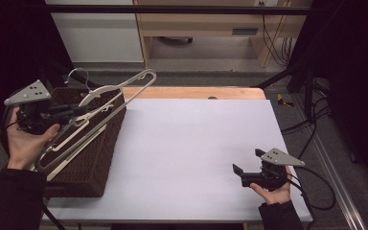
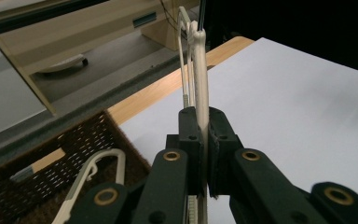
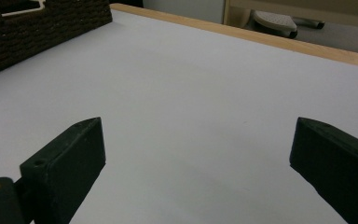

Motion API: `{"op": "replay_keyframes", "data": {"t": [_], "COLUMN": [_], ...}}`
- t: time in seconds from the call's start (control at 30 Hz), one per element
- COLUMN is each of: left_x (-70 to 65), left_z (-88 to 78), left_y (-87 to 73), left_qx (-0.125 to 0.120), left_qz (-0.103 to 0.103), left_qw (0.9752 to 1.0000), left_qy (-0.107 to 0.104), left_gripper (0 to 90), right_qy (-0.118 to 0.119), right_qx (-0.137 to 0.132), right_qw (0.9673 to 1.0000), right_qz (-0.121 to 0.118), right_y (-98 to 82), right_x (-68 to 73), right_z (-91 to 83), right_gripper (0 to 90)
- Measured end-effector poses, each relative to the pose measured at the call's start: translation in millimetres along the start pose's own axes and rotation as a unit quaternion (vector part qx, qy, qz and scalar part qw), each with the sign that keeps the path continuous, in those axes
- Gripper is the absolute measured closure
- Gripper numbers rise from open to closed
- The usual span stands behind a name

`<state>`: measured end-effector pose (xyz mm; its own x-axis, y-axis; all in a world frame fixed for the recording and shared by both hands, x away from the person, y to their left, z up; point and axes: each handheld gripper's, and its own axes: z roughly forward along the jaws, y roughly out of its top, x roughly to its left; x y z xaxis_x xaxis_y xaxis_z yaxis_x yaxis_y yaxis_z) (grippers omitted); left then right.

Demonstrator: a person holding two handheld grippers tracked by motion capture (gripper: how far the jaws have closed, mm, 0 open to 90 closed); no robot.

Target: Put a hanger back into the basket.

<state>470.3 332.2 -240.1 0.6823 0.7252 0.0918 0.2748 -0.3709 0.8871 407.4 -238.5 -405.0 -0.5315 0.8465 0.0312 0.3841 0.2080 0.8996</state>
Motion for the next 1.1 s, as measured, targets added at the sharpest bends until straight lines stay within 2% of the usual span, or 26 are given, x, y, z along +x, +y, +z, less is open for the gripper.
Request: {"op": "replay_keyframes", "data": {"t": [0.2,0.27,0.3,0.37,0.47,0.53,0.73,0.83,1.1], "left_x": [33.0,38.2,46.4,54.4,60.4,69.1,84.5,90.2,99.6], "left_z": [-4.0,-4.7,-6.7,-8.7,-10.6,-12.6,-19.0,-21.4,-22.3], "left_y": [-14.5,-17.3,-22.6,-29.7,-35.3,-43.6,-63.7,-72.1,-90.2], "left_qx": [0.020,0.021,0.024,0.024,0.029,0.035,0.030,0.043,0.048], "left_qz": [-0.013,-0.016,-0.017,-0.021,-0.020,-0.028,-0.055,-0.059,-0.079], "left_qw": [0.9996,0.9995,0.9993,0.9991,0.9987,0.9984,0.9976,0.9966,0.9951], "left_qy": [0.016,0.018,0.021,0.029,0.037,0.034,0.031,0.038,0.036], "left_gripper": [86.2,86.2,86.2,86.2,86.2,86.2,86.2,86.2,86.2], "right_qy": [0.002,0.002,0.001,0.003,0.002,0.004,0.003,0.003,0.006], "right_qx": [0.001,0.003,0.003,0.003,0.002,0.004,0.006,0.006,0.010], "right_qw": [1.0000,1.0000,1.0000,1.0000,1.0000,1.0000,1.0000,1.0000,0.9999], "right_qz": [0.002,0.001,0.000,0.000,0.000,-0.001,0.001,0.002,0.003], "right_y": [0.1,-0.1,-0.2,-0.1,-0.1,-0.2,-0.5,-0.5,-1.3], "right_x": [-0.4,-0.1,-0.2,-0.4,-0.5,-1.0,-0.2,-0.2,1.0], "right_z": [0.5,1.1,1.6,1.9,2.1,2.0,2.9,3.0,5.9], "right_gripper": [4.1,4.1,4.1,4.1,4.4,4.6,4.9,5.2,5.3]}}
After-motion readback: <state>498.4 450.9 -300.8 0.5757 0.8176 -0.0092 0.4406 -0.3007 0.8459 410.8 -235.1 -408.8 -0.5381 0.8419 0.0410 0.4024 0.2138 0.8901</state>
